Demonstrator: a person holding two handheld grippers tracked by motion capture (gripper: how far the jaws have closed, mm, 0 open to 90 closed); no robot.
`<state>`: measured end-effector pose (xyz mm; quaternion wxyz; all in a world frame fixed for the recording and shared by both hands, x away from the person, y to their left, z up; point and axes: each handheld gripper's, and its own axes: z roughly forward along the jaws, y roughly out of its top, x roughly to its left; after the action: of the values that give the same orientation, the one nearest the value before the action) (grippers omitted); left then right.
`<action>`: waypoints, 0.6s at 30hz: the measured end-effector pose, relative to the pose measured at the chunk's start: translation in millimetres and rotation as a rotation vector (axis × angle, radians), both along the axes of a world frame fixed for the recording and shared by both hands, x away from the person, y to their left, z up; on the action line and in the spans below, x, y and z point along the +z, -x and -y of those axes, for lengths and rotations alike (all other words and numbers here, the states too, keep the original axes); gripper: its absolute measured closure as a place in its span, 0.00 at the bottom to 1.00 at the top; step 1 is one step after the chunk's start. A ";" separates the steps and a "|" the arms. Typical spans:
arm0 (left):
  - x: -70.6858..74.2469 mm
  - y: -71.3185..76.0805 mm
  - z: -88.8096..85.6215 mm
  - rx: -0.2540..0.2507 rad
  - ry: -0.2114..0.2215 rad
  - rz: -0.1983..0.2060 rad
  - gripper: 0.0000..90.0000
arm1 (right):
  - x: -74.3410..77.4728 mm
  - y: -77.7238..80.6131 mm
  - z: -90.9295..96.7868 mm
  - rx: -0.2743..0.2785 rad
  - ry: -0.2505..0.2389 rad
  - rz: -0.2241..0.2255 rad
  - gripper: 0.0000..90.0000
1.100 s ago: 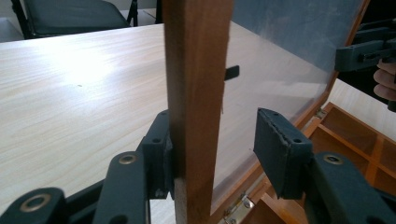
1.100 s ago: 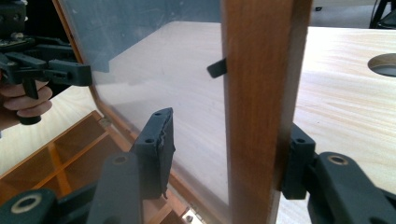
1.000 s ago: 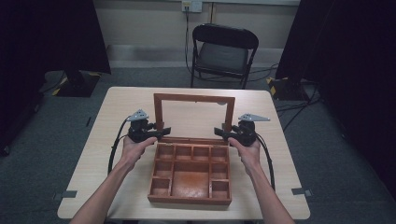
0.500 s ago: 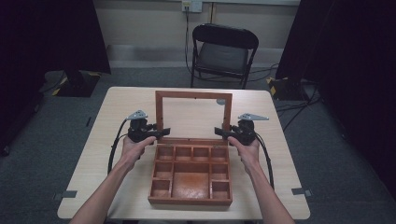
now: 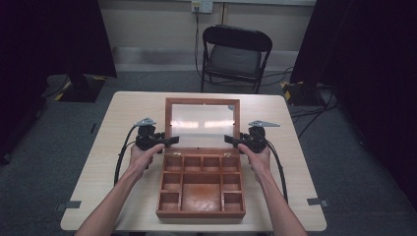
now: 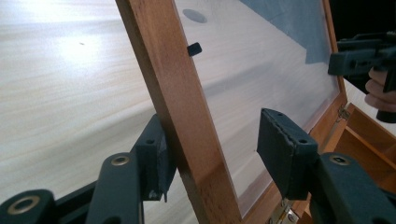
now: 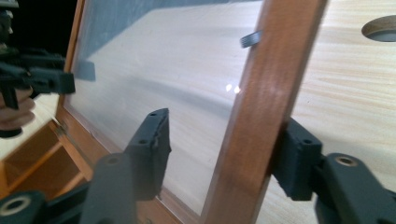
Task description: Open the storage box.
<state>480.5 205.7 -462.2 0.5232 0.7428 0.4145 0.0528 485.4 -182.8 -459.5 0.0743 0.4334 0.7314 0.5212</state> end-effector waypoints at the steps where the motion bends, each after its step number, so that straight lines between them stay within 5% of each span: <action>1: -1.7 -0.9 0.5 -0.006 -0.009 -0.005 0.50 | -1.5 -0.1 -2.5 0.003 0.019 0.000 0.42; 4: -2.7 -1.2 1.3 -0.007 -0.014 -0.017 0.47 | -3.7 -0.8 -3.9 -0.006 0.025 -0.012 0.41; 8: -3.8 -1.2 3.4 -0.009 -0.074 -0.018 0.42 | -6.8 -2.2 -4.5 -0.018 0.018 -0.028 0.39; 18: -16.0 -3.1 -4.0 -0.004 -0.057 -0.084 0.36 | -18.0 -7.4 -5.2 -0.036 0.043 -0.095 0.29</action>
<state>483.6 209.7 -478.2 0.4841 0.7597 0.4330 0.0323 492.8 -177.6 -477.4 0.0580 0.4691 0.7371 0.4829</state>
